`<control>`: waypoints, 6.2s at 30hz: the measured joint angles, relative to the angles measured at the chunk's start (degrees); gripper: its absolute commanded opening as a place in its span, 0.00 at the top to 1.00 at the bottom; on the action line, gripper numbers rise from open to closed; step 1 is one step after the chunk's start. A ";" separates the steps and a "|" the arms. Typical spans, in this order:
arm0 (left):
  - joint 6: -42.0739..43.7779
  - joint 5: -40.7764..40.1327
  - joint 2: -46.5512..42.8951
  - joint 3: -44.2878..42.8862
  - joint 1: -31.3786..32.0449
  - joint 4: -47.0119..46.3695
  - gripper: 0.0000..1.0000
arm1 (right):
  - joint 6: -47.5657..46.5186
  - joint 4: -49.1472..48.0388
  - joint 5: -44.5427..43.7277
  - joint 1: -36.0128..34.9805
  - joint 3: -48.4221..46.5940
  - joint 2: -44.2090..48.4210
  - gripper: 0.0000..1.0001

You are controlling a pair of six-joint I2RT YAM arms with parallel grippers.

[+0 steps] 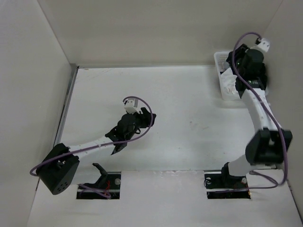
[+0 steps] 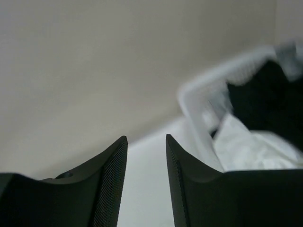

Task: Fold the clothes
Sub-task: Grab the tank top from the pile, then move the tank top to the center of the board, then flatten the tank top out

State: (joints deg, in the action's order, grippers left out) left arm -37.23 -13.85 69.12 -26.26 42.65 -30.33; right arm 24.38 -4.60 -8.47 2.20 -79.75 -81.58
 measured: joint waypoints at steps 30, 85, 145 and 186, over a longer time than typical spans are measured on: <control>-4.39 6.05 10.03 0.00 -2.51 -4.74 0.44 | 1.29 4.13 -8.00 9.92 -0.02 -31.17 0.44; -5.84 -0.11 -19.87 3.82 -13.46 10.29 0.46 | 12.68 -20.11 11.89 -28.68 4.94 -8.22 0.96; -9.75 2.14 -6.40 2.32 4.28 40.26 0.58 | 17.29 0.76 -8.96 -49.51 43.93 1.07 0.57; -13.57 6.58 0.52 1.88 2.38 34.62 0.94 | 18.29 3.45 -9.94 -51.78 42.40 -2.95 0.97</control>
State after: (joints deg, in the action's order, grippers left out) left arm -50.81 -7.27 69.65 -24.38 45.04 4.29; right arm 42.68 -1.15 -18.41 -49.58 -37.34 -84.53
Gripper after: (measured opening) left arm 0.067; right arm 0.062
